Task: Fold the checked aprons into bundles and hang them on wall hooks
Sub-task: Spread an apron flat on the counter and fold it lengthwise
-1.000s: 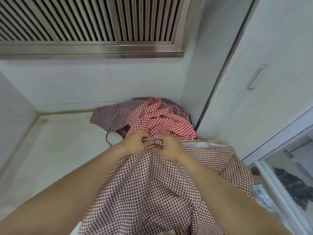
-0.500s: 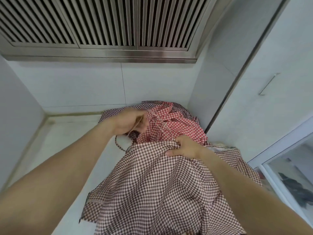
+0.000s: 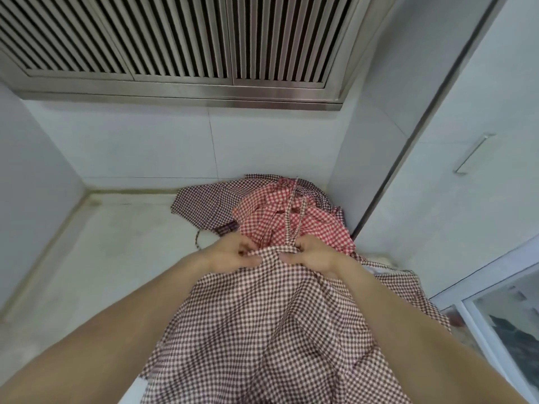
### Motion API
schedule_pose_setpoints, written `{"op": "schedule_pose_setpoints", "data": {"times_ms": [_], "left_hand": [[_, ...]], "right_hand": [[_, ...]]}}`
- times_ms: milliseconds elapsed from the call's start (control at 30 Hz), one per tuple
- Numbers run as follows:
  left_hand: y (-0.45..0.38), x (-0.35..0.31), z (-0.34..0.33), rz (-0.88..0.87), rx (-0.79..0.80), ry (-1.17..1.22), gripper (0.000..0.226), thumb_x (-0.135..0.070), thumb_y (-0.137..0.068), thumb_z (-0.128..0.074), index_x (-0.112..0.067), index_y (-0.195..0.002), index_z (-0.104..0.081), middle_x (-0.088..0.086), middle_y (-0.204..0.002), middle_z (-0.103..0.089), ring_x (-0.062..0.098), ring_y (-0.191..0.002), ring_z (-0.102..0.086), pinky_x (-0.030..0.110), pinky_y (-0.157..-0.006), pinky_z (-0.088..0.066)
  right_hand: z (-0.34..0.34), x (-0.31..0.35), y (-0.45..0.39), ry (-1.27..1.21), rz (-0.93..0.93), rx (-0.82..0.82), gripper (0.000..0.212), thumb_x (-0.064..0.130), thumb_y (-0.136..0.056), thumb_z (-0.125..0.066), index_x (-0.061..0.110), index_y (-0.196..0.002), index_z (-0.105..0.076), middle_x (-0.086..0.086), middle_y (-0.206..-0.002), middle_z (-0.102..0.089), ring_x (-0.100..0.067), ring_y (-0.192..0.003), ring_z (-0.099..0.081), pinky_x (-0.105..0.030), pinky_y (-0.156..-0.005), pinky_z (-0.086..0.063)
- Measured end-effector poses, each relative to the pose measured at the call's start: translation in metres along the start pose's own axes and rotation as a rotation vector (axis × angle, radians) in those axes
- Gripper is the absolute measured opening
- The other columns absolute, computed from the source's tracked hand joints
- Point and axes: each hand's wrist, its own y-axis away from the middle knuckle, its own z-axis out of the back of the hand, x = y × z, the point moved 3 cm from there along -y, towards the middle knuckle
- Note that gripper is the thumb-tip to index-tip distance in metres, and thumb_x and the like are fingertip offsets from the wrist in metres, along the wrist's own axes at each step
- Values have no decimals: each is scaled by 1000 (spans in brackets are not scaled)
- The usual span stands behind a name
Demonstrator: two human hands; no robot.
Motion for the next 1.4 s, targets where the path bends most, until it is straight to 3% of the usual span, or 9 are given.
{"op": "schedule_pose_setpoints", "data": {"times_ms": [300, 433, 600, 767, 867, 967, 1233, 1300, 1400], "left_hand": [[31, 74, 49, 264, -92, -444, 15, -33, -82, -77, -21, -88, -68, -9, -85, -62, 13, -83, -61, 24, -71, -46], [53, 103, 55, 330, -117, -170, 32, -39, -94, -63, -16, -73, -66, -4, -80, -63, 12, -79, -58, 21, -67, -41], [70, 92, 54, 271, -170, 154, 24, -41, -85, -74, -18, -92, -72, -6, -88, -74, 8, -85, -68, 20, -76, -51], [81, 114, 47, 365, 42, -358, 5, -21, -81, -69, -26, -80, -67, -6, -87, -69, 13, -83, -65, 26, -70, -53], [75, 122, 32, 399, -50, -486, 22, -9, -83, -58, -27, -69, -54, -1, -86, -64, 16, -81, -62, 26, -67, -48], [59, 106, 15, 301, -156, -443, 7, -19, -86, -61, -24, -90, -60, -2, -101, -60, 15, -93, -57, 28, -82, -47], [0, 42, -26, 79, -111, -179, 75, -20, -94, -62, -27, -156, -21, -1, -157, -34, 22, -141, -37, 39, -118, -31], [-7, 35, -27, 40, -55, -179, 59, -21, -93, -65, -26, -147, -41, -3, -143, -50, 21, -133, -47, 35, -110, -40], [-8, 36, -22, 18, 17, -259, 9, -35, -94, -64, -28, -88, -63, -11, -87, -61, 16, -88, -61, 23, -69, -42]], "right_hand": [[30, -6, -15, -75, -1, -138, 14, 20, -86, -75, 11, -98, -75, 0, -101, -76, -21, -98, -71, -33, -90, -55], [42, -8, -16, -172, -34, -170, 25, 15, -84, -77, 10, -108, -73, -3, -110, -74, -20, -100, -70, -29, -86, -55], [53, -13, -19, -313, -60, -304, 30, 13, -86, -75, 11, -115, -68, -4, -112, -71, -24, -101, -68, -34, -87, -53], [55, -8, -12, -356, -94, -277, 21, -1, -91, -63, 12, -107, -69, -5, -107, -71, -24, -95, -67, -32, -73, -53], [51, -5, -7, -347, -114, -192, 34, -12, -90, -53, 12, -102, -73, -8, -106, -74, -24, -94, -69, -29, -68, -56], [50, -8, -8, -285, -139, -158, 39, -13, -87, -48, 6, -107, -75, -10, -114, -72, -29, -106, -66, -34, -85, -56], [51, -4, 10, -64, -56, -96, 33, -10, -87, -49, 6, -100, -75, -7, -119, -69, -24, -111, -63, -29, -97, -50], [51, -2, 15, -41, -54, -94, 33, -9, -88, -50, 10, -99, -75, -3, -117, -70, -19, -109, -63, -27, -99, -49], [57, -4, 24, -113, -65, -183, 33, -10, -88, -54, 14, -98, -76, 3, -106, -74, -14, -99, -67, -24, -89, -52]]}}
